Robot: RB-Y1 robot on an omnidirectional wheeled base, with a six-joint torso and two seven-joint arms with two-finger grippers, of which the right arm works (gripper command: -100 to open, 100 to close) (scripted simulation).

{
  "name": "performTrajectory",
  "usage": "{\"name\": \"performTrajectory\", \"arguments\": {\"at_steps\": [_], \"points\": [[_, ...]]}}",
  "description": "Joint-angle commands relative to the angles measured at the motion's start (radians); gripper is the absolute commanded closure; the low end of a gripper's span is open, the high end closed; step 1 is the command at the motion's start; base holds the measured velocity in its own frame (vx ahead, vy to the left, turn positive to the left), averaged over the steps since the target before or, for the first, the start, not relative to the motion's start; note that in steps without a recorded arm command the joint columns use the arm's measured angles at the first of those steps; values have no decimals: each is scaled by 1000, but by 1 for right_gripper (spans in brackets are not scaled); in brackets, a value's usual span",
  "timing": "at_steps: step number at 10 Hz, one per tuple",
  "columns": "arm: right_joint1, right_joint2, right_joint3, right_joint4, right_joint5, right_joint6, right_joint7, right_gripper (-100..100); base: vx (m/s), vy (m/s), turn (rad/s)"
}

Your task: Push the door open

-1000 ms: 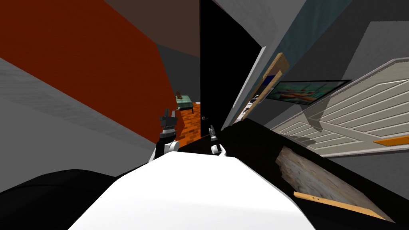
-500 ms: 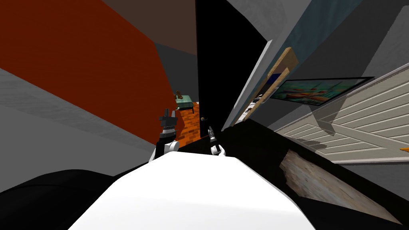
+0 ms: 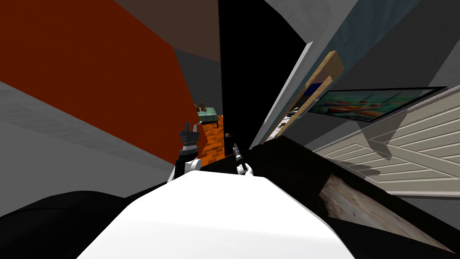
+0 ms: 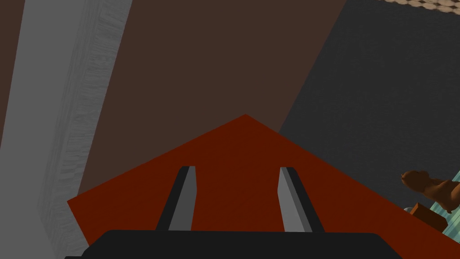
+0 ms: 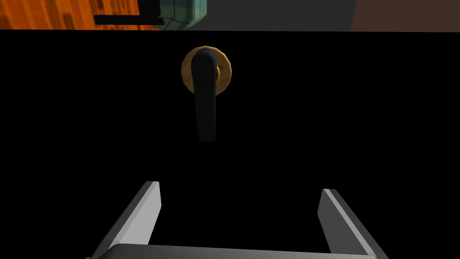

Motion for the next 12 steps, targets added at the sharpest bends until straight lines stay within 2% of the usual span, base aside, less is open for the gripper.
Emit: {"name": "performTrajectory", "arguments": {"at_steps": [1,5,6,7,12], "points": [[-12,5,10,35,1,-4,3,-100,65,-49,51],[-50,17,31,128,1,-15,7,-100,57,-58,45],[-43,15,28,112,1,-13,7,-100,21,-25,10],[-44,3,24,117,0,-15,8,-100,118,60,37],[-43,-5,14,124,-2,-21,13,-100,185,73,25]]}}
